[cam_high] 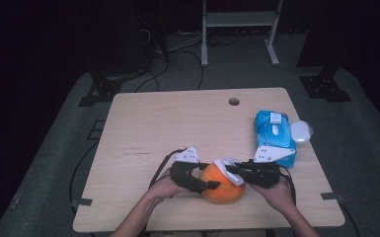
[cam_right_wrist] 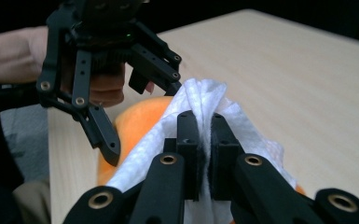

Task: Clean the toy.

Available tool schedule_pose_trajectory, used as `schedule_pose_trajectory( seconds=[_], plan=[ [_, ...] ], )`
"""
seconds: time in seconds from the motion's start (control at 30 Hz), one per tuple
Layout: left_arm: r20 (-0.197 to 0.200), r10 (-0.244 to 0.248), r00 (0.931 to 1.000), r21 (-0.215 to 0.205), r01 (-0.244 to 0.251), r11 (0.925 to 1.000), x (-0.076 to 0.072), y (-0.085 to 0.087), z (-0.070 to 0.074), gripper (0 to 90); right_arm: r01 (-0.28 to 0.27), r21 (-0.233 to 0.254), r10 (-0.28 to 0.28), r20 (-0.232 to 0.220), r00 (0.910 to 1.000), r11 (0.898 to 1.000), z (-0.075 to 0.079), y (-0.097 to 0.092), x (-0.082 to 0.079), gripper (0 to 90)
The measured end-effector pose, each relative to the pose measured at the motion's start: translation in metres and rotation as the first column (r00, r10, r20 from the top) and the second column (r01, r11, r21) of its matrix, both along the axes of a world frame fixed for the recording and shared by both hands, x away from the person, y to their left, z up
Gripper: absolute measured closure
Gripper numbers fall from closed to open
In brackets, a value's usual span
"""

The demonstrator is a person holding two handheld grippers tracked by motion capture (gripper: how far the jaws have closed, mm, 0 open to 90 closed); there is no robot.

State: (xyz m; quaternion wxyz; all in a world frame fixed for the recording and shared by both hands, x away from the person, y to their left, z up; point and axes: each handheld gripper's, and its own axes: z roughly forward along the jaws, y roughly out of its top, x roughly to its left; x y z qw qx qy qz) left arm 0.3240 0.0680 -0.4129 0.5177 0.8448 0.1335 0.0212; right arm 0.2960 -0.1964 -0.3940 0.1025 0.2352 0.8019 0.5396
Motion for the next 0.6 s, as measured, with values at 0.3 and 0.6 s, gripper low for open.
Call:
schedule_pose_trajectory(
  seconds=[0.3,0.6],
  plan=[
    [0.198,0.02,0.98,0.085,-0.037,0.9957,0.022,0.0,0.008,31.8,0.04,-0.012,-0.039,0.076,0.9963,0.999,0.014,0.012,0.028,84.2],
    [0.022,0.116,0.993,0.021,-0.117,0.9929,0.029,0.016,-0.02,9.0,0.023,-0.004,-0.024,-0.024,0.9994,1.0,-0.019,0.018,0.04,84.3]
  ],
)
